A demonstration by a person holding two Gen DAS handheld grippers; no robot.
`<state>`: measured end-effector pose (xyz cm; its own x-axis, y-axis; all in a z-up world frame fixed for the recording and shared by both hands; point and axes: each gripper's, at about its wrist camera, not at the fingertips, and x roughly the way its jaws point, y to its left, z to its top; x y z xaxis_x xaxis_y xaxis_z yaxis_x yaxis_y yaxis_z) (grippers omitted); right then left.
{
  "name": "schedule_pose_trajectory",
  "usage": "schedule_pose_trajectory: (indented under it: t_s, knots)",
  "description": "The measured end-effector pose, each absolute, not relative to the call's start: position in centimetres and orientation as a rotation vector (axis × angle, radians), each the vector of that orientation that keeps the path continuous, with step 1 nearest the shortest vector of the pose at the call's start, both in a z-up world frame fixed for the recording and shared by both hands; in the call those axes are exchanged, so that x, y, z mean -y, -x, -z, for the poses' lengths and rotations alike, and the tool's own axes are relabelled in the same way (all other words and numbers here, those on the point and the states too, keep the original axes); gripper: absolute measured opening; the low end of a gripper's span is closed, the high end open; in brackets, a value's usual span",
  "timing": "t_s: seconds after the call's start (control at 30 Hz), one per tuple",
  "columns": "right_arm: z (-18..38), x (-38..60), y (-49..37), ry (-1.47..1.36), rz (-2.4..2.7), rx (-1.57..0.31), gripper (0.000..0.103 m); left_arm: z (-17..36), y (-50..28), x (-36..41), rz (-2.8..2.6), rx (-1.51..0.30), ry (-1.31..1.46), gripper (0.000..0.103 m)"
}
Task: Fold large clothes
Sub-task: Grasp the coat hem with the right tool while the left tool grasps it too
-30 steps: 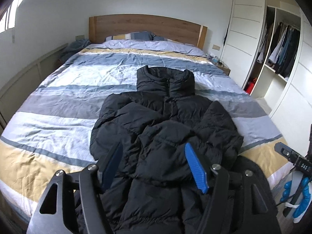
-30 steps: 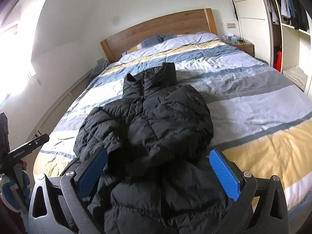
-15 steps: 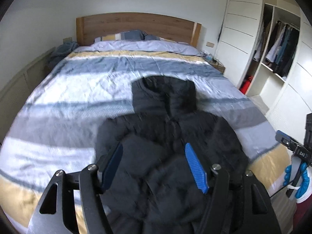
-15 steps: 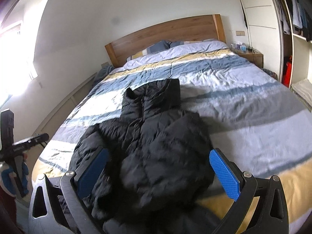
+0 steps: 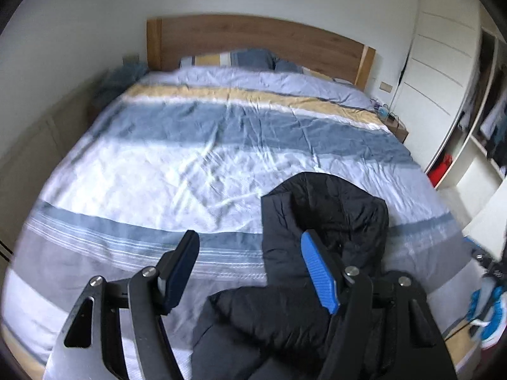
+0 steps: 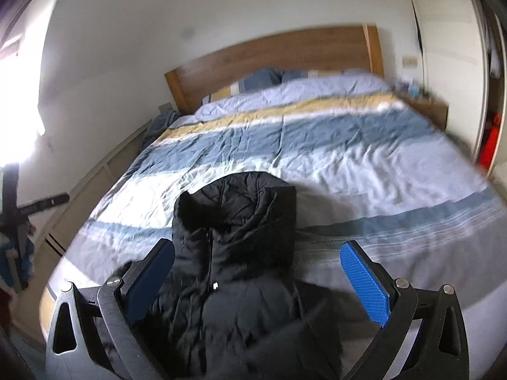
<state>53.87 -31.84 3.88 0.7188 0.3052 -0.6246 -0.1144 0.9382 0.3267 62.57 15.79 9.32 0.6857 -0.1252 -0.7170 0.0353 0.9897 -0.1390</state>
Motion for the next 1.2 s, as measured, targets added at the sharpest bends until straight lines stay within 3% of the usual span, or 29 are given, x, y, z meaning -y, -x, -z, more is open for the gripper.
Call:
schedule_pose_trajectory:
  t_s: [0.37,0.87,1.2]
  knots:
    - [5.8,32.0,-66.3,-0.498,-0.241,-0.856,0.103,3.6,-73.3,-17.2,0.103,-0.92,0.407,0.065]
    - [10.6,32.0,-70.9,-0.585,-0.268,-0.884,0.102,10.1,-78.2,-14.4,0.206,-0.937,0.587,0.065]
    - [11.0,29.8,-72.5,-0.516,-0.293,-0.922,0.081,11.9,-79.2,-11.6,0.2,-1.01,0.536,0.064]
